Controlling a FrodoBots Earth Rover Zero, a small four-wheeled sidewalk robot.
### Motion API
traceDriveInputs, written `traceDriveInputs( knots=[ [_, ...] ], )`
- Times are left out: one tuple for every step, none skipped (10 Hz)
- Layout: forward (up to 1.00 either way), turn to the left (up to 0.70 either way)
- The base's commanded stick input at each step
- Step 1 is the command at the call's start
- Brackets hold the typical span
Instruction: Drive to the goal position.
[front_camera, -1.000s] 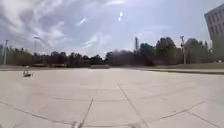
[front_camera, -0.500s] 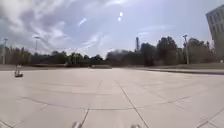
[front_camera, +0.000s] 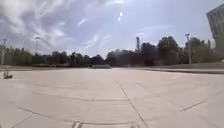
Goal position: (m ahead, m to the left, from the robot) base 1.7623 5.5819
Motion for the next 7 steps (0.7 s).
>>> traceDriveInputs(
  knots=[
    [0.70,0.00],
    [0.70,0.00],
    [0.70,0.00],
    [0.70,0.00],
    [0.70,0.00],
    [0.70,0.00],
    [0.70,0.00]
  ],
)
